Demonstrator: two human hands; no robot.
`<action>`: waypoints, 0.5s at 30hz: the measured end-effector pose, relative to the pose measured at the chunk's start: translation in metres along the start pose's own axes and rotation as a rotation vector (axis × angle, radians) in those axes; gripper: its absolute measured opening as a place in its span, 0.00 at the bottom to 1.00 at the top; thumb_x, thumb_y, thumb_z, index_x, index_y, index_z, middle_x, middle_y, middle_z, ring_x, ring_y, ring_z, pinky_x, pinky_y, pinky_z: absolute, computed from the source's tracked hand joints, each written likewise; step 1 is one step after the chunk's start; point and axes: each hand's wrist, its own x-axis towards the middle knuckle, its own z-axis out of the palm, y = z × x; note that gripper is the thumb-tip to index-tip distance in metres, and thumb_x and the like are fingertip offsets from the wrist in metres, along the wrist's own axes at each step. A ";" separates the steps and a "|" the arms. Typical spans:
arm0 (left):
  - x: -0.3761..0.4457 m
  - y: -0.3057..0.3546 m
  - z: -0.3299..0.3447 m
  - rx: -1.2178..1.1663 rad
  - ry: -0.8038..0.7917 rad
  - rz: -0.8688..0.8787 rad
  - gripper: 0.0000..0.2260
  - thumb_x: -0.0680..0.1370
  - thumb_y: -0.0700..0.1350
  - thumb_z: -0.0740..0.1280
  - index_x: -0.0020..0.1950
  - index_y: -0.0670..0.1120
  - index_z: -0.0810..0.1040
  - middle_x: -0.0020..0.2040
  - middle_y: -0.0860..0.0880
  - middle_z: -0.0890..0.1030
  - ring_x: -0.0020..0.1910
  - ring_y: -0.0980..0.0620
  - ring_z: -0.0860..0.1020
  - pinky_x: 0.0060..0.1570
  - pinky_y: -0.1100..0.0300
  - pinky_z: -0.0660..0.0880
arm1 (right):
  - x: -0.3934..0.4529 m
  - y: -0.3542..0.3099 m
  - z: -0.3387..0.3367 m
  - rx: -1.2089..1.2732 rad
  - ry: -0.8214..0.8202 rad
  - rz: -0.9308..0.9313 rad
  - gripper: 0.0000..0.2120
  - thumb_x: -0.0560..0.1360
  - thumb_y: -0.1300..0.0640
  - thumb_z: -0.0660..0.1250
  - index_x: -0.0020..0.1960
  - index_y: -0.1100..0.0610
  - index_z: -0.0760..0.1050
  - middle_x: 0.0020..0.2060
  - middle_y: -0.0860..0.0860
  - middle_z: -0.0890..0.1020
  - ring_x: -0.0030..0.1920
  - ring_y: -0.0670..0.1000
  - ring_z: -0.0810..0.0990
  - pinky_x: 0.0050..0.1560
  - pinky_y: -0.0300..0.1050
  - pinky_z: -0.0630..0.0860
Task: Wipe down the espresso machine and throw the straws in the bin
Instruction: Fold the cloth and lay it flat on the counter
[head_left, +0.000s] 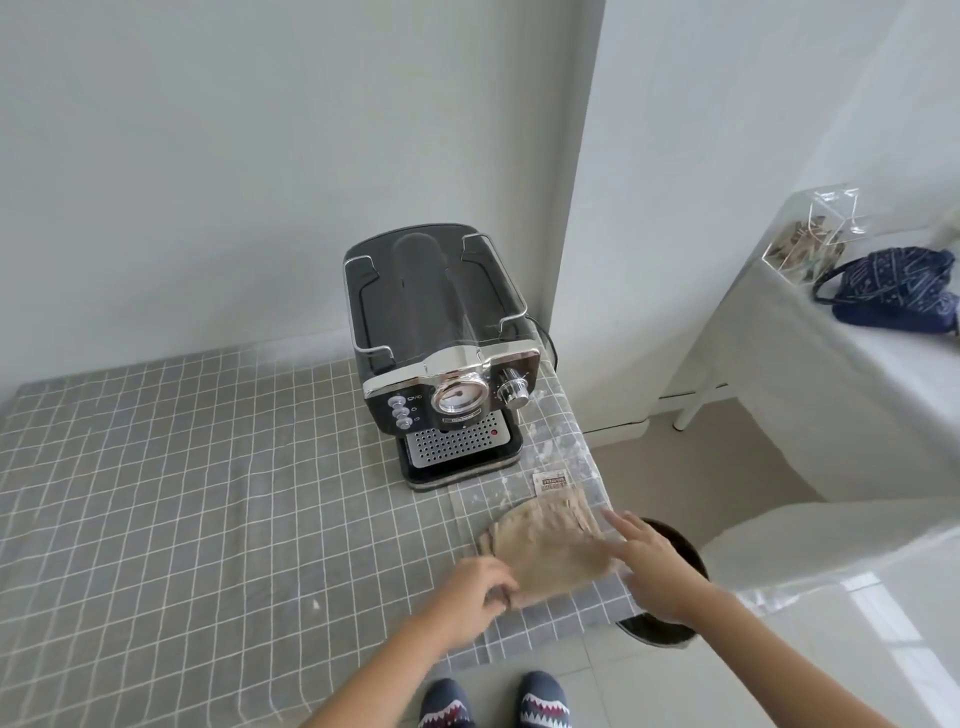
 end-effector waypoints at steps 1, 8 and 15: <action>-0.001 -0.005 0.010 0.073 -0.030 -0.020 0.15 0.76 0.39 0.65 0.62 0.49 0.77 0.65 0.54 0.74 0.64 0.57 0.70 0.70 0.58 0.65 | -0.002 -0.003 0.009 -0.034 -0.065 0.023 0.34 0.74 0.70 0.56 0.74 0.44 0.61 0.79 0.48 0.48 0.79 0.55 0.45 0.76 0.57 0.50; 0.025 0.001 0.032 0.432 0.022 -0.041 0.33 0.79 0.56 0.56 0.77 0.49 0.41 0.77 0.51 0.38 0.77 0.51 0.39 0.75 0.48 0.40 | 0.028 -0.032 0.028 -0.148 -0.020 -0.012 0.29 0.82 0.55 0.49 0.78 0.52 0.39 0.78 0.51 0.39 0.72 0.52 0.29 0.71 0.57 0.34; 0.033 -0.020 0.038 0.568 -0.115 -0.177 0.45 0.73 0.67 0.58 0.75 0.50 0.32 0.74 0.54 0.29 0.73 0.47 0.31 0.70 0.39 0.34 | 0.039 -0.014 0.044 -0.222 -0.133 0.056 0.46 0.63 0.30 0.22 0.76 0.50 0.30 0.74 0.46 0.30 0.71 0.53 0.27 0.71 0.66 0.34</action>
